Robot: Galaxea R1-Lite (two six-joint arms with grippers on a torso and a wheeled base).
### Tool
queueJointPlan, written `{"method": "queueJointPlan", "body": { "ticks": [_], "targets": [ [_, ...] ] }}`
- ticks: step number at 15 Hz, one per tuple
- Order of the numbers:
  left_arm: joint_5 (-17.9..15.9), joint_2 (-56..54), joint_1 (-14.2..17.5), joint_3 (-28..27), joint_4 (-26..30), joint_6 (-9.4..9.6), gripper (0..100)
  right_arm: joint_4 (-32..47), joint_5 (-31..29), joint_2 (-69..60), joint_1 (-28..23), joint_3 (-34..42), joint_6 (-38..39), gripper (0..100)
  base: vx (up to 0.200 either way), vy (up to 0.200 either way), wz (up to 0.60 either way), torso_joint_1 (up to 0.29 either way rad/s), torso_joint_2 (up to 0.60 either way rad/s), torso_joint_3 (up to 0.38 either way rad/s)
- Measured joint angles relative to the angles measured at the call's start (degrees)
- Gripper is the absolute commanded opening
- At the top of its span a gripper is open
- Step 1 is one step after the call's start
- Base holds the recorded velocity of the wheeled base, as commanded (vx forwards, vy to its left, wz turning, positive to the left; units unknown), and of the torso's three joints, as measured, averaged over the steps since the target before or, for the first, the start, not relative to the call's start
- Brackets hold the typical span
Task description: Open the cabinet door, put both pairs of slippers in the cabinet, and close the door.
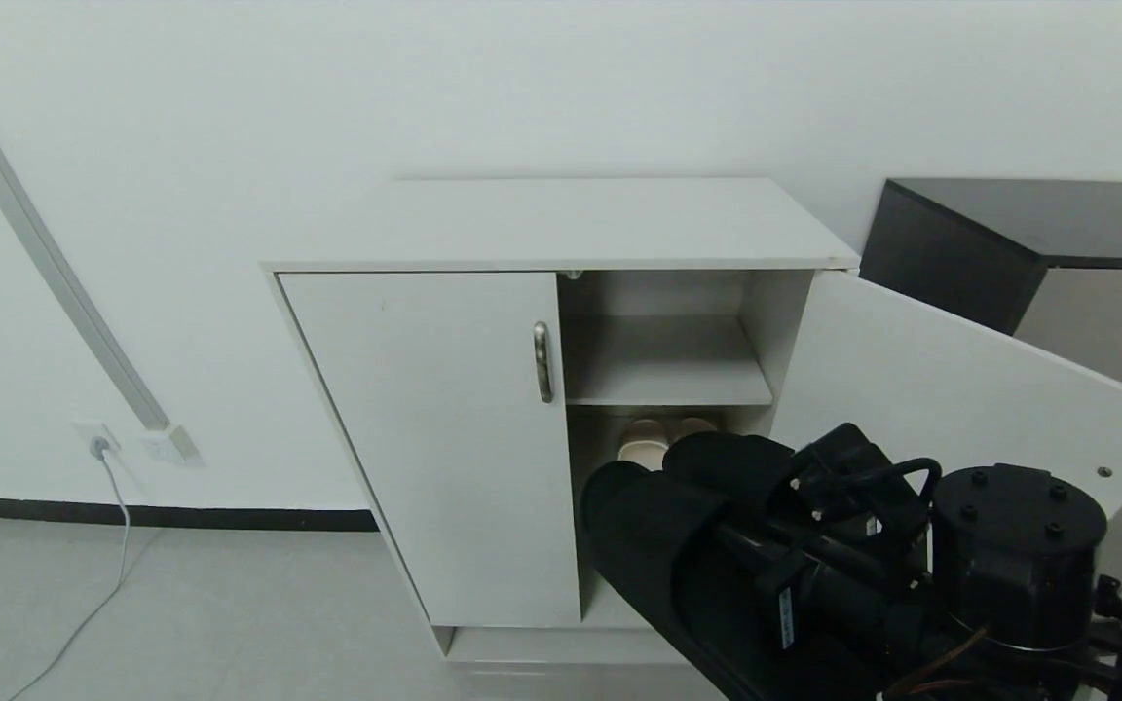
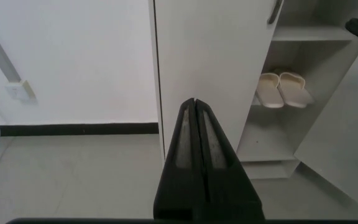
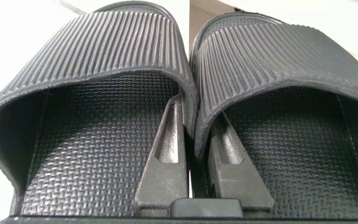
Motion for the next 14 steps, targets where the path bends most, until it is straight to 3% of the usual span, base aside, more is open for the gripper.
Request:
{"method": "queueJointPlan", "body": {
  "ticks": [11,14],
  "targets": [
    [0.0,0.0,0.0,0.0,0.0,0.00,0,-0.2,0.0,1.4,0.1,0.2,0.1,0,0.000,0.000,0.00,-0.084,0.45,0.369],
    [0.0,0.0,0.0,0.0,0.0,-0.02,0,-0.2,-0.1,1.6,0.1,0.1,0.0,0,0.000,0.000,0.00,-0.002,0.16,0.154]
  ]
}}
